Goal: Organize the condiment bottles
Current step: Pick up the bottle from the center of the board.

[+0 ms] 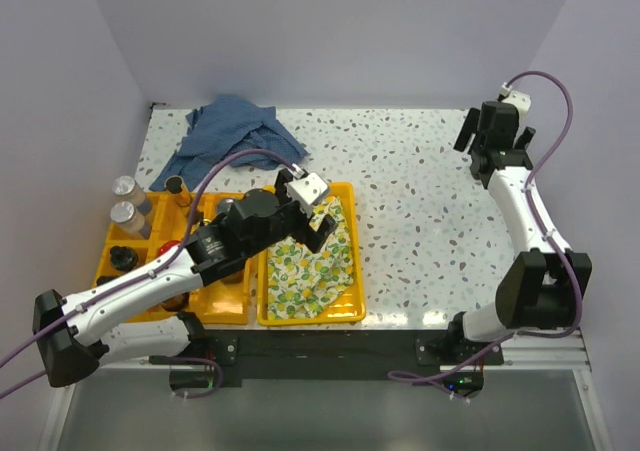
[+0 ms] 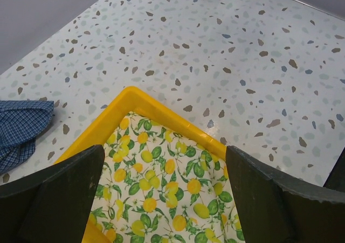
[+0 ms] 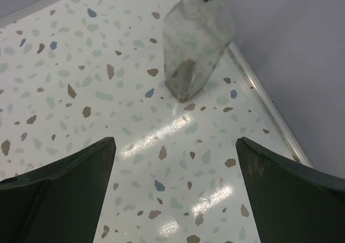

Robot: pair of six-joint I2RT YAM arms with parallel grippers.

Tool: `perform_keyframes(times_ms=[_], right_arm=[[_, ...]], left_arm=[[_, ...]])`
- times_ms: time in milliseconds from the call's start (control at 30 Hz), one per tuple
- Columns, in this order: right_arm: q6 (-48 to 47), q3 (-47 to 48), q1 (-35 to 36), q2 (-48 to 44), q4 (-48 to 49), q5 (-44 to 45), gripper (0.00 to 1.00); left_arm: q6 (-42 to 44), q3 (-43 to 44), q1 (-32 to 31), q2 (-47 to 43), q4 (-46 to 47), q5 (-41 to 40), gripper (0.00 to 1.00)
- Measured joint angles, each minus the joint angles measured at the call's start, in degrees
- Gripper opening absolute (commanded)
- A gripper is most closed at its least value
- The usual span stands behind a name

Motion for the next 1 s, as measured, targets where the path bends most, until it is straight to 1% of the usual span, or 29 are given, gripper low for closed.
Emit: perform_keyframes(times_ms=[167,400,667,867,1000], right_arm=[[0.72,2.60,-1.79,5.29,4.37,5.53,0.98],[1.25,6.62,-2.21,12.70,10.62,11.47,0.99],[-1.55,7.48,-2.58,18.21,16.61,13.22,0.97],[-3.30,8.76,-2.91,20.57,19.98,13.81,0.92],[-4.92,9.20,-3.02,22.08,22.14,14.08,0.85]], left_arm=[[0.66,-0.15,-0.09,-0.81,1.70,0.00,1.00],[0.90,-0.15,-0.09,-1.11,1.97,-0.20,1.00],[1.07,-0.15,-0.09,-1.33,1.99,-0.20,1.00],[1.09,-0.15,-0.09,-1.64,1.97,-0.20,1.00],[1.09,-0.15,-0.09,-1.70,1.97,-0.20,1.00]])
